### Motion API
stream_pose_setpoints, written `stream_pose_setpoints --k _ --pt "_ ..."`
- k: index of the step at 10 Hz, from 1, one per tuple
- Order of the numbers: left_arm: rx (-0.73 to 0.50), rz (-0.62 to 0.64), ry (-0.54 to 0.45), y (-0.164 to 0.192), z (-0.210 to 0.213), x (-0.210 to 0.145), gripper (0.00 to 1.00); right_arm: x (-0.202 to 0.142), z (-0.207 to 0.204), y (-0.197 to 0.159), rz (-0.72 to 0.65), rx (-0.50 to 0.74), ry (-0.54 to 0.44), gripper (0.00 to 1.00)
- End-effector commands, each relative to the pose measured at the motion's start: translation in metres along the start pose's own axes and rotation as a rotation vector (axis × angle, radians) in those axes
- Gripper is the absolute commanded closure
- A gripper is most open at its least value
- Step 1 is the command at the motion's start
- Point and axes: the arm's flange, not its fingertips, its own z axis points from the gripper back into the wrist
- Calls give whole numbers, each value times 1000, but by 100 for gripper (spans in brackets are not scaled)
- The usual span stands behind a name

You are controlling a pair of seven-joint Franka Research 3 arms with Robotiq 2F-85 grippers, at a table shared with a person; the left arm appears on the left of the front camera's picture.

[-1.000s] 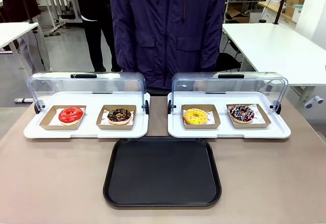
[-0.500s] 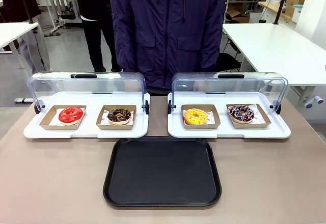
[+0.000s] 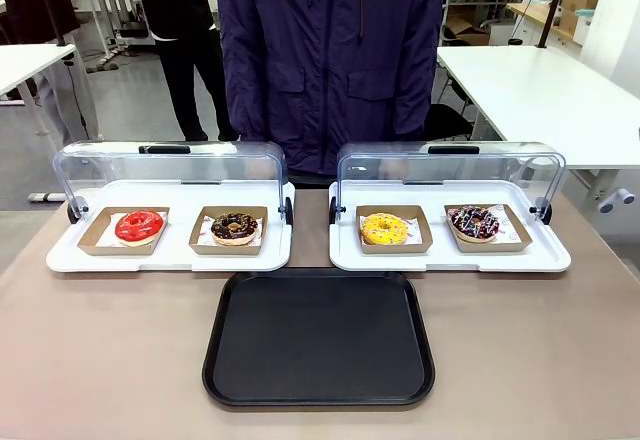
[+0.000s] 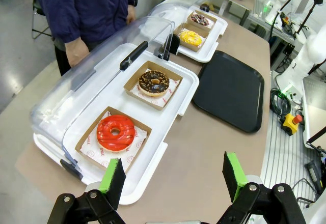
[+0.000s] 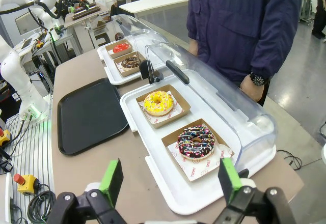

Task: Move the fourth donut from the left to the tray.
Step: Pick up the Paper togo box containing the Donut indicated by the person and place it on the Handle tray.

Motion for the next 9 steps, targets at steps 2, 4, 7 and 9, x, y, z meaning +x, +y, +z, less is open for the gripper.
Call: stream_pose_setpoints --k 2,4,7,9 --pt "1 -10 -9 -4 0 0 0 1 0 0 9 4 -8 0" --pt "1 -10 -9 -4 0 0 0 1 0 0 9 4 -8 0" --pt "1 -10 -9 -4 0 0 0 1 0 0 9 4 -8 0" --pt "1 -10 -9 -4 0 0 0 1 0 0 9 4 -8 0"
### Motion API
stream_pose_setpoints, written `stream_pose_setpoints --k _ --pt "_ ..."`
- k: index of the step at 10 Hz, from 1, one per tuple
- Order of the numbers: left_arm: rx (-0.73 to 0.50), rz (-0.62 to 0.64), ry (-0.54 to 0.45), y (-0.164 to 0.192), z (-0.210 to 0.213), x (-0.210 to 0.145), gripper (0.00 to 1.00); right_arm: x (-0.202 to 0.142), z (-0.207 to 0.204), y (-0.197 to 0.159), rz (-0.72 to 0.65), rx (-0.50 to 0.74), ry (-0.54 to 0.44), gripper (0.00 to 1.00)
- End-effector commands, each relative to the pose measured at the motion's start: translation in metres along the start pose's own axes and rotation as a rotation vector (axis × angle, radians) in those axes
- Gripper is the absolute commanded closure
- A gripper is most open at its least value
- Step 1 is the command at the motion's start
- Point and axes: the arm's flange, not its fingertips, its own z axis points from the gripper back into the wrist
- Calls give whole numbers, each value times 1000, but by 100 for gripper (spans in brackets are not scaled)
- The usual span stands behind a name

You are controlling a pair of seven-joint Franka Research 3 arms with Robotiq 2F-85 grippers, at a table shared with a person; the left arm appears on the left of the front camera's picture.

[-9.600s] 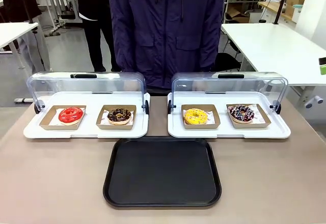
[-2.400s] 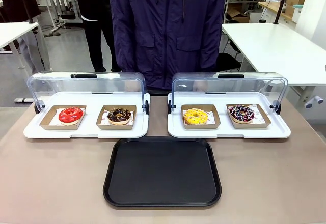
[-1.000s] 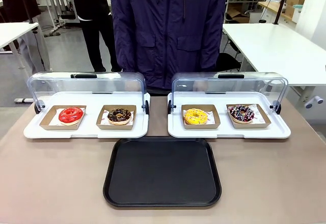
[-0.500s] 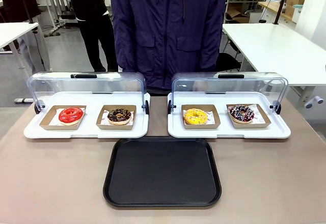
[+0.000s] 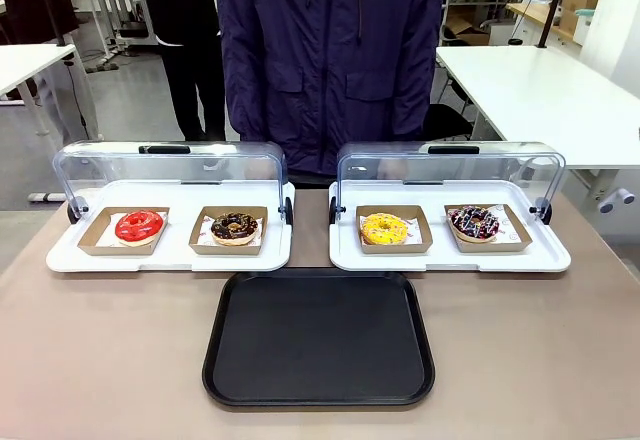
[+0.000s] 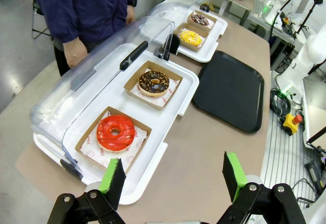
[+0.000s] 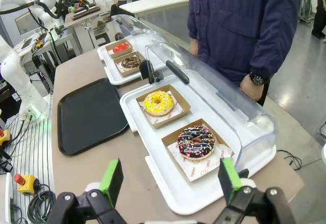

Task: Move the fourth donut from the left to the tray.
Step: Pick up the Paper togo box containing the Donut indicated by the person and place it on the Handle tray.

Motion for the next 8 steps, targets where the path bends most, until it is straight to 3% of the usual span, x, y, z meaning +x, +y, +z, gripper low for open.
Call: stream_pose_setpoints --k 1,8 --pt "1 -10 -9 -4 0 0 0 1 0 0 9 4 -8 0" --pt "1 -10 -9 -4 0 0 0 1 0 0 9 4 -8 0"
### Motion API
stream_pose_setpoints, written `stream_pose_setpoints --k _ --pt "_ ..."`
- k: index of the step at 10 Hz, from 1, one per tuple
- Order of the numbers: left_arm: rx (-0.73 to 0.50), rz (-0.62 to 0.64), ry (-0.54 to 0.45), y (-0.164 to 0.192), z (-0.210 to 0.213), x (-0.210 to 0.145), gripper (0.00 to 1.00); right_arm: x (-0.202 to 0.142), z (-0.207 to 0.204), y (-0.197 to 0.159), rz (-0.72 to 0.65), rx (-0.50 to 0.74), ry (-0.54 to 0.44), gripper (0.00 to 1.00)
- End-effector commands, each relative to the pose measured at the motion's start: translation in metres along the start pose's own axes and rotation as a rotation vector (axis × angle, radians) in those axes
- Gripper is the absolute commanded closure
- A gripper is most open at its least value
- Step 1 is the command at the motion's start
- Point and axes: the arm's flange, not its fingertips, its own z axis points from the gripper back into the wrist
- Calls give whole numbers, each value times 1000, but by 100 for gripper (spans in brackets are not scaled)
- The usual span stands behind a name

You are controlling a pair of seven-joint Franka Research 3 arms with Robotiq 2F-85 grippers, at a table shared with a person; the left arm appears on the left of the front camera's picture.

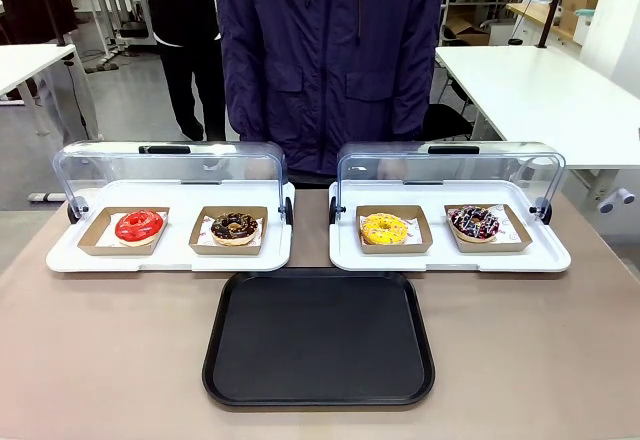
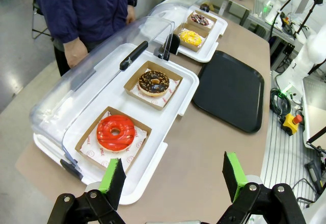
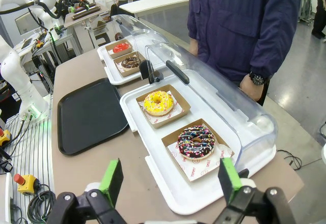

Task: Move the fourth donut from the left to the tray.
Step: Pick up the Paper togo box containing the Donut indicated by the person and place it on the Handle tray.

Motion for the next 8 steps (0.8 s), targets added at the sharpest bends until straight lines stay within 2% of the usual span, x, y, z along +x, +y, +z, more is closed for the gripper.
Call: stream_pose_setpoints --k 1,8 --pt "1 -10 -9 -4 0 0 0 1 0 0 9 4 -8 0" --pt "1 -10 -9 -4 0 0 0 1 0 0 9 4 -8 0"
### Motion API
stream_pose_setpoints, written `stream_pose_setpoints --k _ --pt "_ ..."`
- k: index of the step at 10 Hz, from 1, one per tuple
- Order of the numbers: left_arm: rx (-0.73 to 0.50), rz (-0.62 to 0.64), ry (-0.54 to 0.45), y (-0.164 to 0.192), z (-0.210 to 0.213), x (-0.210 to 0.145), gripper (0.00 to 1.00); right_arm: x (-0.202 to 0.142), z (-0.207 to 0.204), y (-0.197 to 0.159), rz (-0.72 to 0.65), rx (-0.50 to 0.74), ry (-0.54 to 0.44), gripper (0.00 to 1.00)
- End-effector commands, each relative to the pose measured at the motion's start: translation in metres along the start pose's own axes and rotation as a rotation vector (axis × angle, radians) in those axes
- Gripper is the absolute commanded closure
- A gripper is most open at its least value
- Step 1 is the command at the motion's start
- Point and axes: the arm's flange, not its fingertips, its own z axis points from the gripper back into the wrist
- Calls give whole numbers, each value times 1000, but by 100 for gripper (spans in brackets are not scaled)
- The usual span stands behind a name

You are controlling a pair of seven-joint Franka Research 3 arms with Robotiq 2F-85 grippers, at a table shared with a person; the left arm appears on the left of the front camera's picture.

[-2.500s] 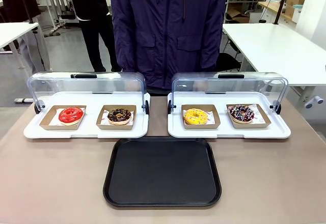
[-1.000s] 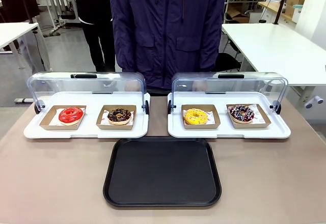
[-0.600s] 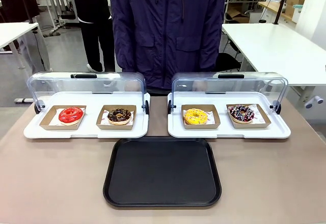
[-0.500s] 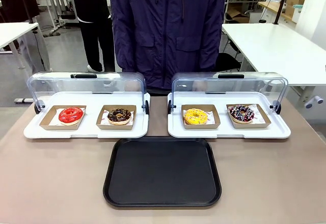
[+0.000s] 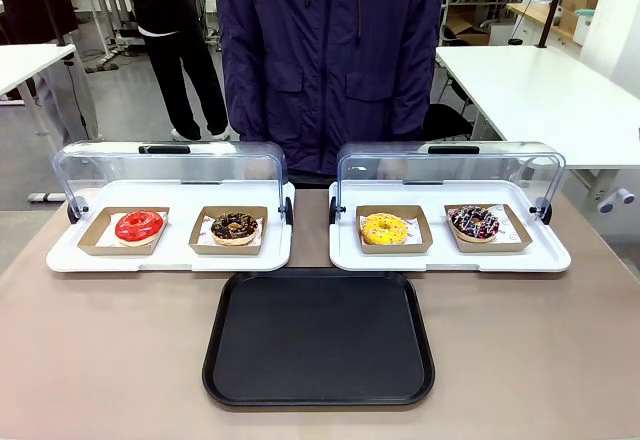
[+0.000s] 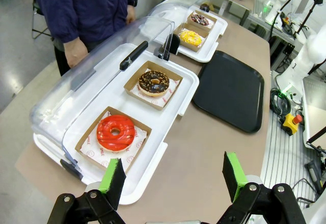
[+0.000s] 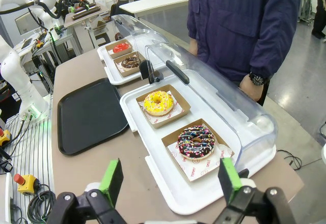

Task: Move the fourth donut from the left to the tray.
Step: Pick up the Paper togo box containing the Donut indicated by the person and place it on the Handle tray.

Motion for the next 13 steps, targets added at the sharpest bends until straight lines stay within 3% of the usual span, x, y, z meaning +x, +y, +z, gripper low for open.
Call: stream_pose_setpoints --k 1,13 --pt "1 -10 -9 -4 0 0 0 1 0 0 9 4 -8 0" --pt "1 -10 -9 -4 0 0 0 1 0 0 9 4 -8 0"
